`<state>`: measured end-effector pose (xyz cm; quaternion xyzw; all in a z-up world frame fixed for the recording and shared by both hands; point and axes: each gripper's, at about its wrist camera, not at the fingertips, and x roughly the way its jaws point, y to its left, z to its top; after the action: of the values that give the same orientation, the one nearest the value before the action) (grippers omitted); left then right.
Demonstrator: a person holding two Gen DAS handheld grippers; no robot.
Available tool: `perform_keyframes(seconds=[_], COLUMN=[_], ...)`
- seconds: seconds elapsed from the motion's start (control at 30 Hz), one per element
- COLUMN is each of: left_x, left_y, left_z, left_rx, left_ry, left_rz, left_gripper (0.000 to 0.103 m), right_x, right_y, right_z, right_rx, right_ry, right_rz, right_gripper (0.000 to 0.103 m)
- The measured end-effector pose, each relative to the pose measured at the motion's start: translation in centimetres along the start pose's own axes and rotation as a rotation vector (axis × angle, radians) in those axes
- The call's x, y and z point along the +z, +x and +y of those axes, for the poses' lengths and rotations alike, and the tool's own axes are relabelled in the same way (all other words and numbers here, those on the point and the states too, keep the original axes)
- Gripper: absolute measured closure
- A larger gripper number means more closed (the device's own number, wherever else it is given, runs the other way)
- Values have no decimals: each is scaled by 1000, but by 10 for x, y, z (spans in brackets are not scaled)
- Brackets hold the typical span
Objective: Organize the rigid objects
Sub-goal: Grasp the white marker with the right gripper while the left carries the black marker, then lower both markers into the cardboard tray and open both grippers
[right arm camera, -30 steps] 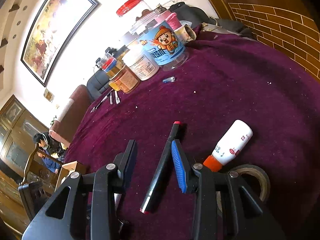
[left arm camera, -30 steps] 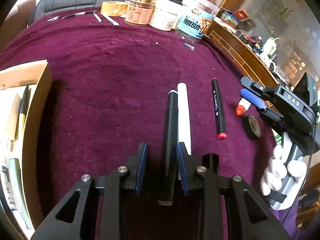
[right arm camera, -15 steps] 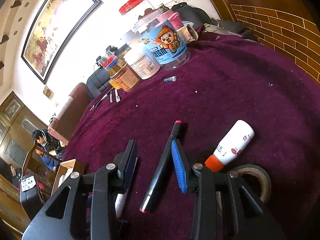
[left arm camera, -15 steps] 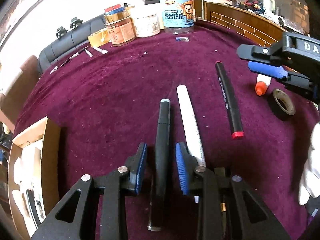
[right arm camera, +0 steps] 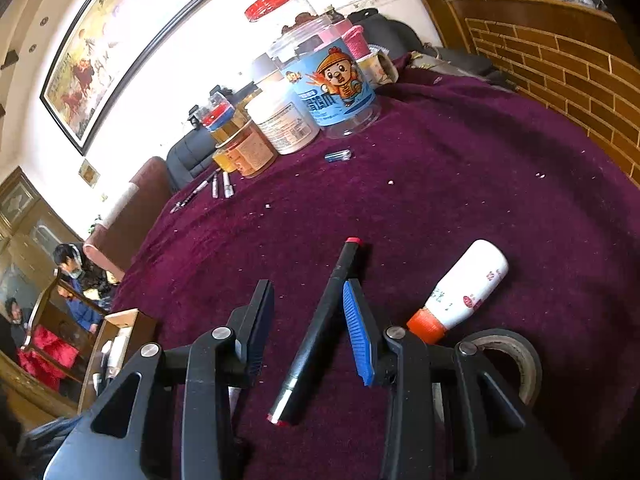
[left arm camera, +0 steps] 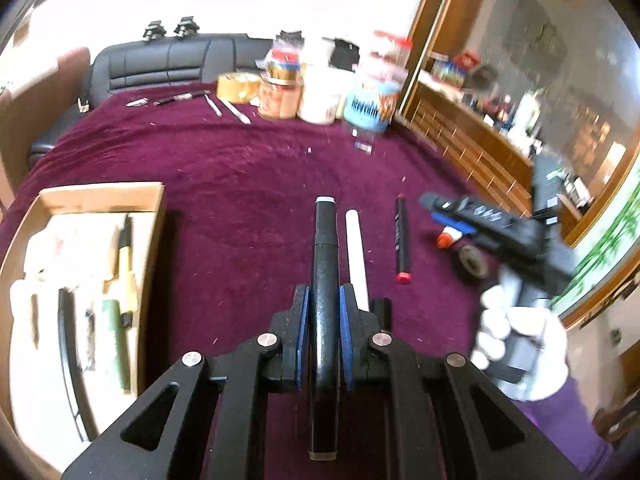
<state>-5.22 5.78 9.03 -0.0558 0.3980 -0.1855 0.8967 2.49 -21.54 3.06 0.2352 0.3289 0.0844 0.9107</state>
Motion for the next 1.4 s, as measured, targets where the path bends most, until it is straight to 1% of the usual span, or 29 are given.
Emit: perform_keyframes(seconds=[0.07,0.13,0.27,0.37,0.5,0.63,0.73,0.8,0.93,0.97,1.03,1.07,1.1,1.17,1.27,1.37,1.4], left_x=[-5,-10,-19,-24,-35,-41,-43,-43,-47,-48,-50,-51,-52,-54,-57,-60,-60], left_y=[-18,-32,-51,-58,-59,-56,-60,-65,-78,-81,-91,-96,-101,-107,-112,-109,-107], left_z=[7,17,36,53,67,79,84,87,103,108,121,128,135,147,168,187,195], left_rx=[-16,-26,-27,-25,-16,-37,-33,-31,-34,-28,-12,-2,9,27,76,111,133], left_ry=[-19,-37,-63,-116,-145,-181,-193,-194,-229,-240,-258,-269,-282,-303,-337,-374,-390], left_rz=[-30,-51,-81,-97,-112,-98,-104,-113,-117,-121,-135,-142,-149,-160,-161,-140,-126], left_gripper=[91,91,91,91,91,91,91,91,91,91,91,91,91,91,91,91,91], right_x=[-2,-3,-10,-18,-22,-30,-37,-44,-61,-66,-73,-75,-74,-70,-62,-57,-56], right_y=[-3,-3,-10,-14,-8,9,26,41,67,66,65,63,61,56,39,20,16], right_z=[4,7,16,27,47,68,85,98,111,117,122,122,120,112,108,117,120], right_rx=[-32,-57,-30,-6,9,-21,-42,-91,-232,-262,-313,-309,-288,-234,-105,19,47], right_ry=[-22,-33,-10,-20,-63,-132,-180,-225,-303,-346,-397,-400,-384,-322,-228,-179,-172], right_rz=[-28,-31,13,65,150,218,259,284,335,311,302,298,302,305,293,281,281], right_gripper=[70,70,70,70,70,70,70,70,70,71,86,87,90,92,91,91,91])
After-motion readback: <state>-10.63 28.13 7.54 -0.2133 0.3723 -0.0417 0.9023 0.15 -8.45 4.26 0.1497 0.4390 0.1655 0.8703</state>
